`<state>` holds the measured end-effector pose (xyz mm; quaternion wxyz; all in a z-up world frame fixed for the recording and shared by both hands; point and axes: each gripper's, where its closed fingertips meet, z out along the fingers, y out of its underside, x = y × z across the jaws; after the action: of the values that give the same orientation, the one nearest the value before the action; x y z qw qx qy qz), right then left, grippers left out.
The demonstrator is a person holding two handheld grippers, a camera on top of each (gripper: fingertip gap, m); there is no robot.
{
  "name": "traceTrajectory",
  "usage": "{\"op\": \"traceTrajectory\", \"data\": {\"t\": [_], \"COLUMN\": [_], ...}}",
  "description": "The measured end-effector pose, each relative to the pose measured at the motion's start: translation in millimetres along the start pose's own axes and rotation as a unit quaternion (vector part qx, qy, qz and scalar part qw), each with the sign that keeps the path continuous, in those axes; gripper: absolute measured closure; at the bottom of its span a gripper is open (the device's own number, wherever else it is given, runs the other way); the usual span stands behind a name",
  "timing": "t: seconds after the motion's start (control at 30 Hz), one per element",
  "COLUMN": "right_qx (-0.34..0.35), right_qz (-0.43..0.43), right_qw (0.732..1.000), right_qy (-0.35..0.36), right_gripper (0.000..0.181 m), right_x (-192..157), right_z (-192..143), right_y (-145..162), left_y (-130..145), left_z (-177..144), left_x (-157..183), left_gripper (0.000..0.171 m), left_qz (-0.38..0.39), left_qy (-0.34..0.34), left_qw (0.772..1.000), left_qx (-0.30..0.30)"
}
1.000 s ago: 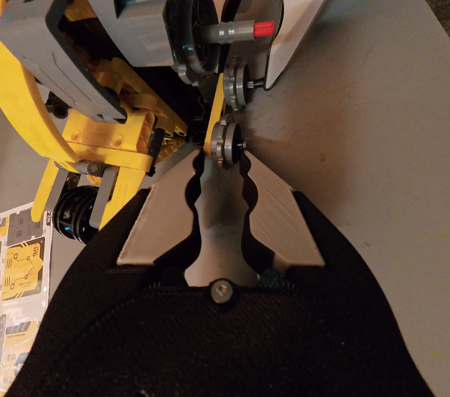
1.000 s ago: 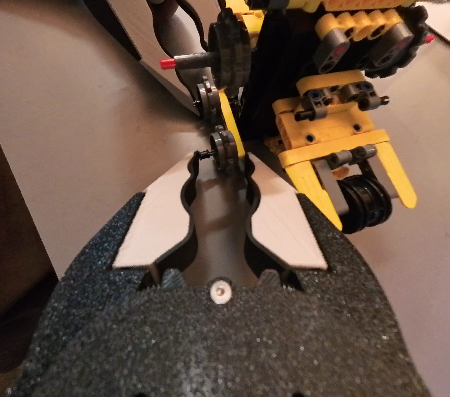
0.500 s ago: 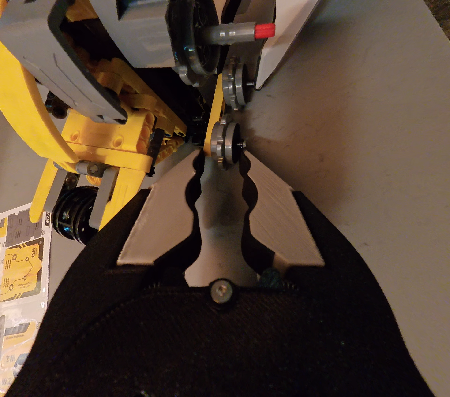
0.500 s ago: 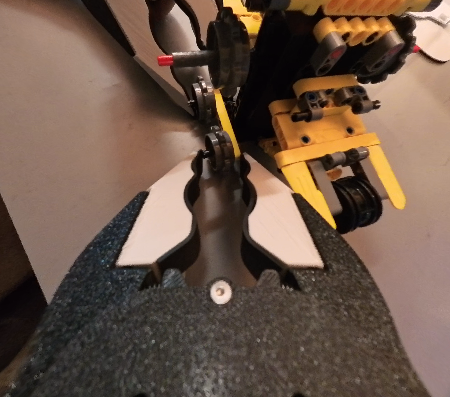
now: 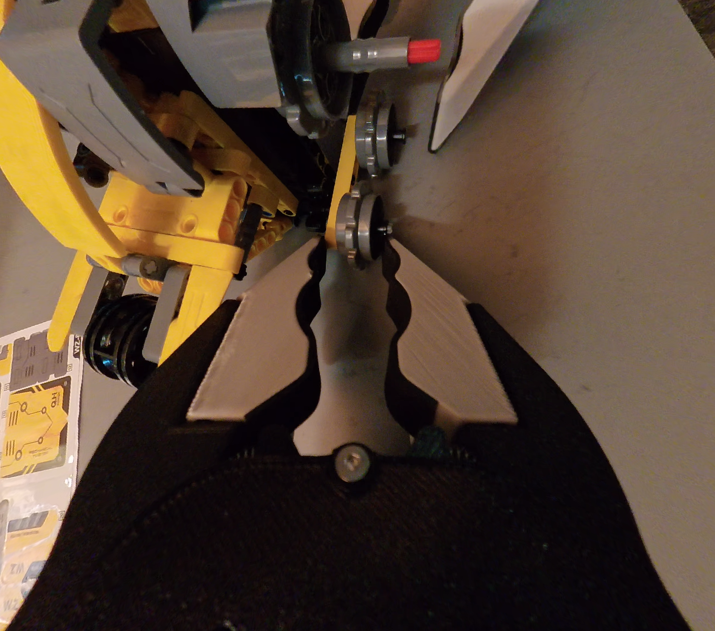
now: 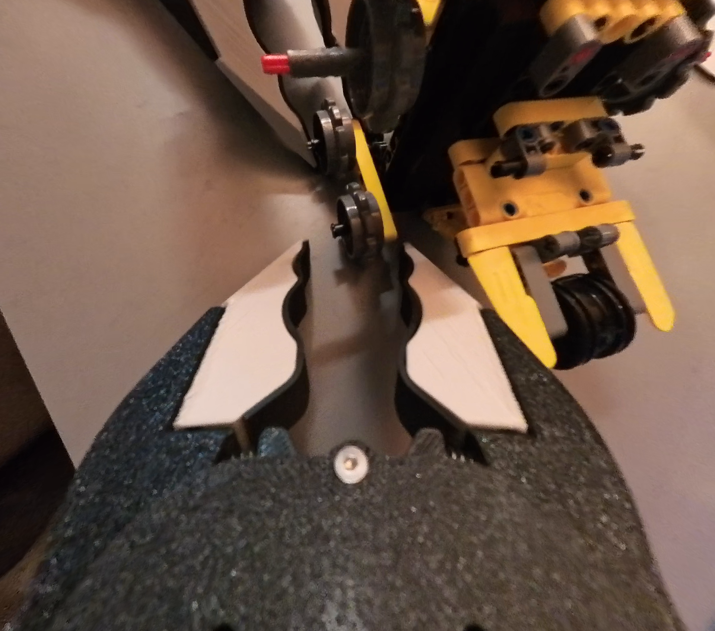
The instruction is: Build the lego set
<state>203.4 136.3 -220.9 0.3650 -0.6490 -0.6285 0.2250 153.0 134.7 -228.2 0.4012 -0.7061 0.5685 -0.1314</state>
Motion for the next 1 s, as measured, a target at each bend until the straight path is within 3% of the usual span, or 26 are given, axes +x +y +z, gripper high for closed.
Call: {"op": "traceTrajectory", "data": {"t": [0.3,1.0], "right_qx": [0.026,0.025], "right_qz": [0.012,-0.014], "right_qw": [1.000,0.999], "right_qy": [-0.012,-0.018], "right_gripper": [0.151,0.153], "right_x": [4.7,3.7], "right_z": [-4.8,-4.6], "right_y": [-5.4,-4.3], "left_y": [-0.4,-0.6], "left_z": [0.1,-0.1], "left_x": [-0.1,-0.6], "left_gripper": [0.146,0.145], "left_qz": [0.000,0.001], "left_qy": [-0.002,-0.006], "left_qw": [1.000,1.000], "left_qx": [0.000,-0.001]}}
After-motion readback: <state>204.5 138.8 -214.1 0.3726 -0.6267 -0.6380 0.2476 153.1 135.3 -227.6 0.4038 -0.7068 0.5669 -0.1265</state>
